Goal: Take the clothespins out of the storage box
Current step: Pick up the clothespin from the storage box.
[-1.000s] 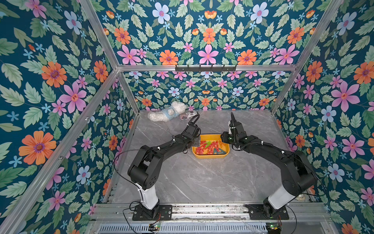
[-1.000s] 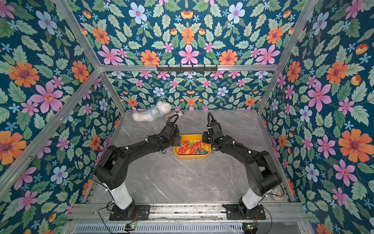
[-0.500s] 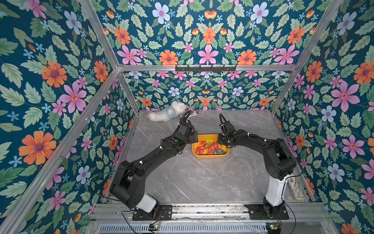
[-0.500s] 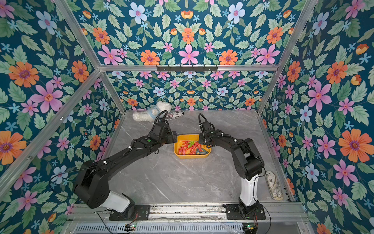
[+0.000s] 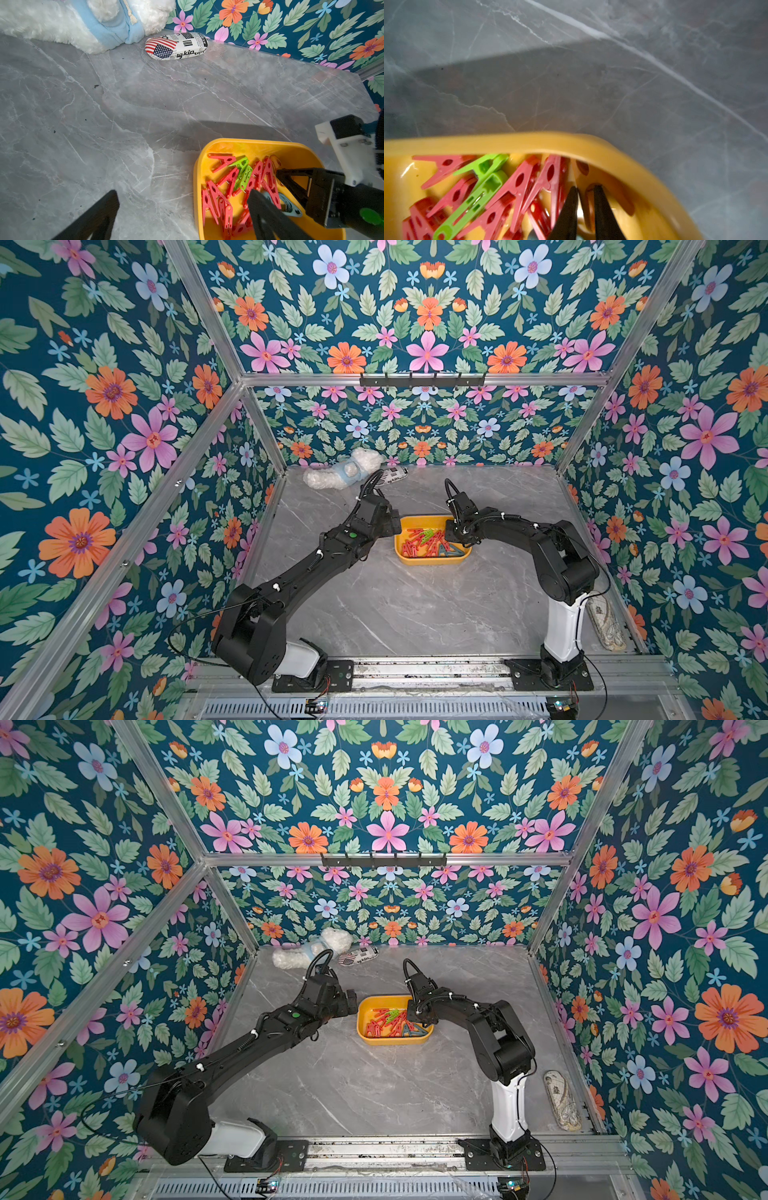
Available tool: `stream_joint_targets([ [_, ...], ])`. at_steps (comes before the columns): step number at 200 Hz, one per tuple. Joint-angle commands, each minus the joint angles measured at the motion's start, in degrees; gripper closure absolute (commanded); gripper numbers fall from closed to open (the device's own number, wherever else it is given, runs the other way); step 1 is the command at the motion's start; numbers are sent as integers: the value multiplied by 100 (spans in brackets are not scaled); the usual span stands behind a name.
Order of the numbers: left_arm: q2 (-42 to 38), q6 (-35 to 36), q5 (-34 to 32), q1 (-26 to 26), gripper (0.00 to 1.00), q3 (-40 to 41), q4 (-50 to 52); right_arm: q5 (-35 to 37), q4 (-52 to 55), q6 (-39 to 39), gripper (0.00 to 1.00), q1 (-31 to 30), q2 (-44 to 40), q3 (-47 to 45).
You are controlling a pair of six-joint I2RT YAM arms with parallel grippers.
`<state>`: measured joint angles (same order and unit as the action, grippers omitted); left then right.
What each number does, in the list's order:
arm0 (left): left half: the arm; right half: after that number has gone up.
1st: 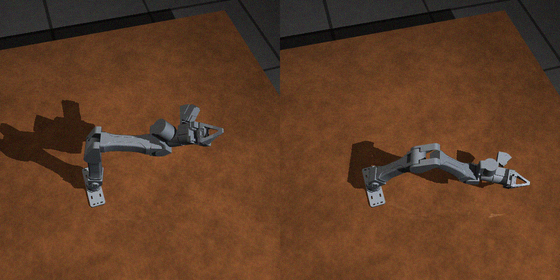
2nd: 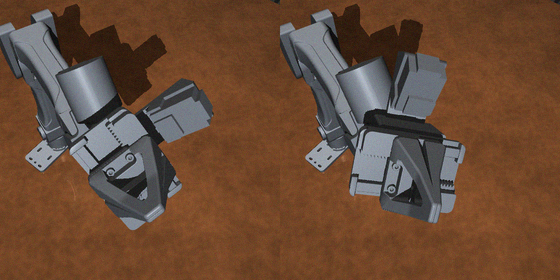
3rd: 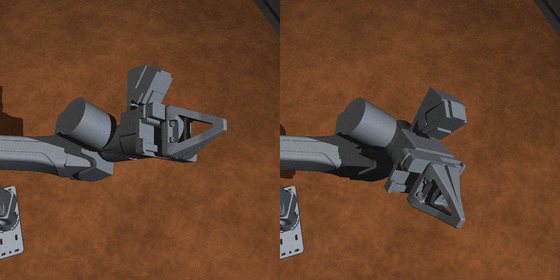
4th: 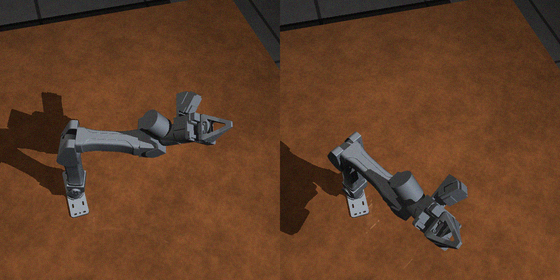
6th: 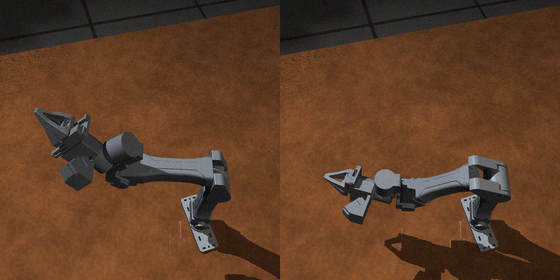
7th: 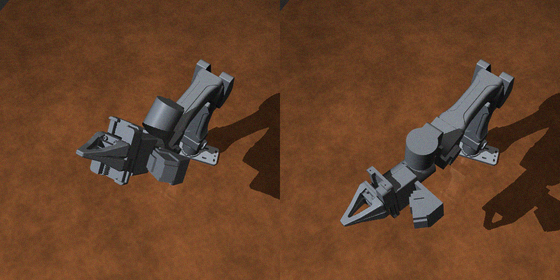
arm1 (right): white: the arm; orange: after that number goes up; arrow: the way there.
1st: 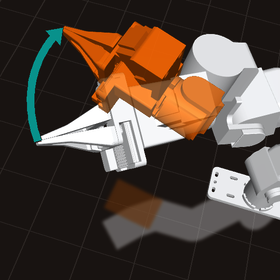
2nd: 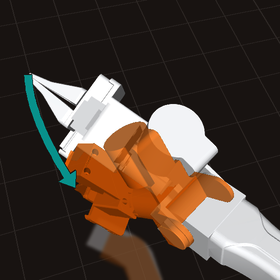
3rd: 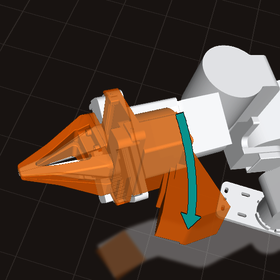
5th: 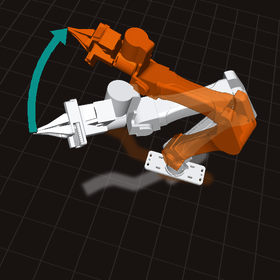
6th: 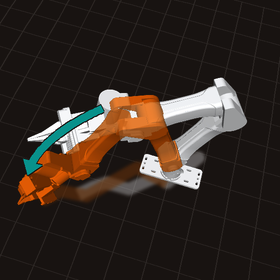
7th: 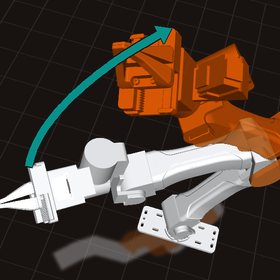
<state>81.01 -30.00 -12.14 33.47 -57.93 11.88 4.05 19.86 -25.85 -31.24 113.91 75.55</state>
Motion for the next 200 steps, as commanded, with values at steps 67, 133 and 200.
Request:
stream_joint_targets([
  [67, -197, -164, 28, -30, 0, 98, -99, 174, 309, -33, 97, -15, 41, 175],
  [133, -430, -241, 62, -34, 0, 269, -160, 398, 486, -112, 100, -134, -445, 220],
  [200, -757, -292, 244, -34, 0, 445, -230, 557, 609, -465, 100, -435, -1405, -235],
])
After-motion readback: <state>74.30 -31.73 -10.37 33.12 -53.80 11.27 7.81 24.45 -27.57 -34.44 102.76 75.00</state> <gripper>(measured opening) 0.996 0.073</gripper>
